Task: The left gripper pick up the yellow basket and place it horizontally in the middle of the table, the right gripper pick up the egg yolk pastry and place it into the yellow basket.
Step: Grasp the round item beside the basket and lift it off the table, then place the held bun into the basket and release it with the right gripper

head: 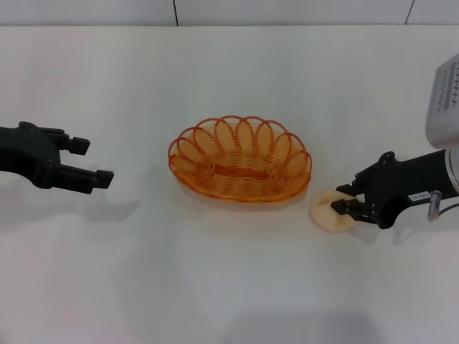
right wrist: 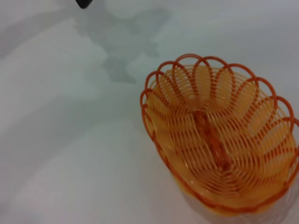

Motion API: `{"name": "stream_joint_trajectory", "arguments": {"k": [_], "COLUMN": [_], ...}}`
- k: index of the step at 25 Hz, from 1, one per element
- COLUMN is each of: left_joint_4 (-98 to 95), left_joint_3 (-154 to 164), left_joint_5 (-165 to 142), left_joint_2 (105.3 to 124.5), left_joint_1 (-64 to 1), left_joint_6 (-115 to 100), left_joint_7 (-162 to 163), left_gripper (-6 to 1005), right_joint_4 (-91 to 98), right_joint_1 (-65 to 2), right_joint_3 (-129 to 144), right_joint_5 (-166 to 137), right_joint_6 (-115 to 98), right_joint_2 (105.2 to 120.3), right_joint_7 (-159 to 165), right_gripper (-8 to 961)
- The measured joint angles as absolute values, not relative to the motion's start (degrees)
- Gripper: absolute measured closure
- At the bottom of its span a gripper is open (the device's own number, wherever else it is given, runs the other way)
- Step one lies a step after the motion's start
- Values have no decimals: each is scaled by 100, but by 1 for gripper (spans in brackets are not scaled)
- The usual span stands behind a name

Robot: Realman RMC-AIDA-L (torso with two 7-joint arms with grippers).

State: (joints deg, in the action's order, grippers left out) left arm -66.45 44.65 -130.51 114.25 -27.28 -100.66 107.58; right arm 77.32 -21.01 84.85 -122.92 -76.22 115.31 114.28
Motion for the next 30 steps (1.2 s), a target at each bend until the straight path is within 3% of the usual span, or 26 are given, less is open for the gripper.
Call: {"name": "stream_joint_trajectory", "arguments": {"k": [24,30], "left_joint_4": [-6582,-6580], "left_joint_3": [4465,4465], "left_joint_5": [-13051,-13044], "left_joint_2": [11430,11434], "left_joint_1": [-2715,-2722], "left_joint_6": [-9985,-9983], "left_joint_7": [10741,10741], "left_gripper": [137,137], "right_joint_4": [8789,9070], "right_joint_1": [-2047,-2332], "right_joint_3": [8216,8274], "right_joint_5": [-12292,-12237], "right_joint_6": [-8096,-8161], "right_joint_2": [11530,11543], "right_joint_7": [11930,12083], "right_gripper": [877,904]}}
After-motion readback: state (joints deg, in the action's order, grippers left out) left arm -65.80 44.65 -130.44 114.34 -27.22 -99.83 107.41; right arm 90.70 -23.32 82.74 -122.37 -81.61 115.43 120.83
